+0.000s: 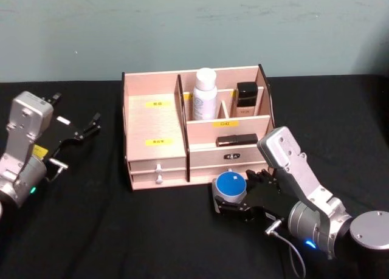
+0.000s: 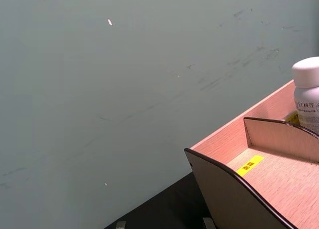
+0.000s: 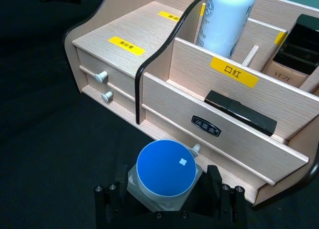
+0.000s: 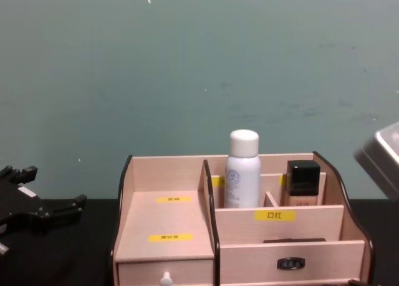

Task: Pick up the facial cleanser and watermelon frost from the table and place them into the tiered storage box.

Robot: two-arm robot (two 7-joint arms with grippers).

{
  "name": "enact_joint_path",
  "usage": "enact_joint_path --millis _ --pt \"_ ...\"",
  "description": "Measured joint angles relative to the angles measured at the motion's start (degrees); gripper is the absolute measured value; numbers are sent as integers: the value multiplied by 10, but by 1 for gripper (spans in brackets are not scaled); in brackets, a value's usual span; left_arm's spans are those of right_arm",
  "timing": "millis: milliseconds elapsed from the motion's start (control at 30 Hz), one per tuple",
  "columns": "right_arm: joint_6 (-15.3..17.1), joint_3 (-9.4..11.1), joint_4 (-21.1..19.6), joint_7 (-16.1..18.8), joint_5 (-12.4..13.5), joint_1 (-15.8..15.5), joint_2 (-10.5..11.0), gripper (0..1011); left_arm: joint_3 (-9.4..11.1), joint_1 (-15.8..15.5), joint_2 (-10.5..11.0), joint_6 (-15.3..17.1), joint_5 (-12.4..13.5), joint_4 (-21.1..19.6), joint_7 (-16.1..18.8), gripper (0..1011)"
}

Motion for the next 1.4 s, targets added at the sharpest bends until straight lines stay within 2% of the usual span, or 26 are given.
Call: enact_joint_path --millis 633,800,933,967,1033,1400 --pt "-9 -2 11 5 -4 5 -3 997 0 0 0 0 0 0 0 1001" --pt "-9 -2 10 5 -4 5 -3 911 0 0 0 0 0 0 0 1001" --pt "-9 -2 10 5 -4 4 -3 813 0 0 0 0 0 0 0 1001" --pt "-9 -2 10 4 -4 4 -3 759 0 0 0 0 0 0 0 1001" --pt "-9 -2 10 4 -3 4 -3 728 0 0 0 0 0 0 0 1001" --pt "-8 -2 9 4 -3 4 -3 722 0 0 0 0 0 0 0 1001"
